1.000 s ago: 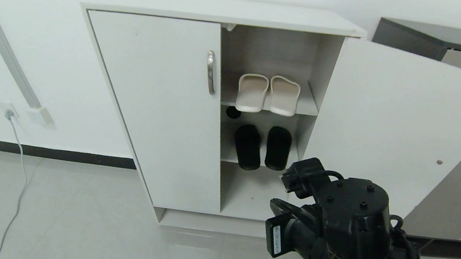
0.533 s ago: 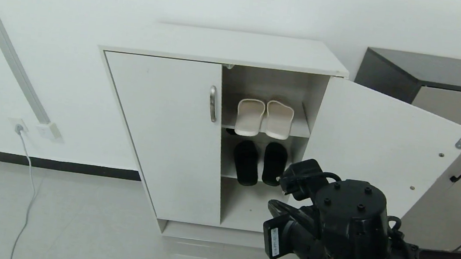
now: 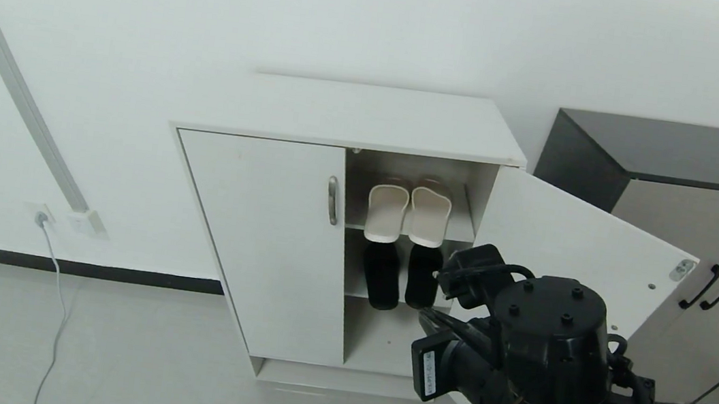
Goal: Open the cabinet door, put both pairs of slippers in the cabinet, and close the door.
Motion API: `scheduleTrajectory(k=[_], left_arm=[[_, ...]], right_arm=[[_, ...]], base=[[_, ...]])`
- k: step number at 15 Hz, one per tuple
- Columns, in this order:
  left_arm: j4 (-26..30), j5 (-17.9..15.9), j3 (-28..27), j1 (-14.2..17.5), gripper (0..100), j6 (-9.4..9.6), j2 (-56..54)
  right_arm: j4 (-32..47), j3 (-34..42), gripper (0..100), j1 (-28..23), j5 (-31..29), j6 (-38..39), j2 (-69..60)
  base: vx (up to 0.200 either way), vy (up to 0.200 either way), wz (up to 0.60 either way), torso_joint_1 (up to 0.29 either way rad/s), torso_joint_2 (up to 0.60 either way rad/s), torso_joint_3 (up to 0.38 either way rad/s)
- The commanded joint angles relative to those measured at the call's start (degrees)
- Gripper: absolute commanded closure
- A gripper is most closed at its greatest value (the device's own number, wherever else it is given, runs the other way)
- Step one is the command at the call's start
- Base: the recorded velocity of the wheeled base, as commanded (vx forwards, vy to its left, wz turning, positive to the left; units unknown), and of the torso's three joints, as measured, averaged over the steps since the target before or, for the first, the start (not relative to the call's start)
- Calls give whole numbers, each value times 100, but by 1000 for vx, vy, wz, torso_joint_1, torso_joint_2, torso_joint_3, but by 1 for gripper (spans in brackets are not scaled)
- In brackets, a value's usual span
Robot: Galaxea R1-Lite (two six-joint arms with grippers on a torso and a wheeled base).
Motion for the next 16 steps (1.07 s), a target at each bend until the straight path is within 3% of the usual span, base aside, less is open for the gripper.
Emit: scheduleTrajectory(k=[1, 16], left_arm=[[-2, 1, 1, 1, 100, -8, 7], [-2, 1, 1, 1, 100, 1, 7]], right_arm=[[-3, -11, 100, 10, 1, -9, -60], [-91, 16, 100, -25, -8, 8, -25]], base=[[0, 0, 0, 183, -491, -315], [0, 0, 0, 232, -544, -314]])
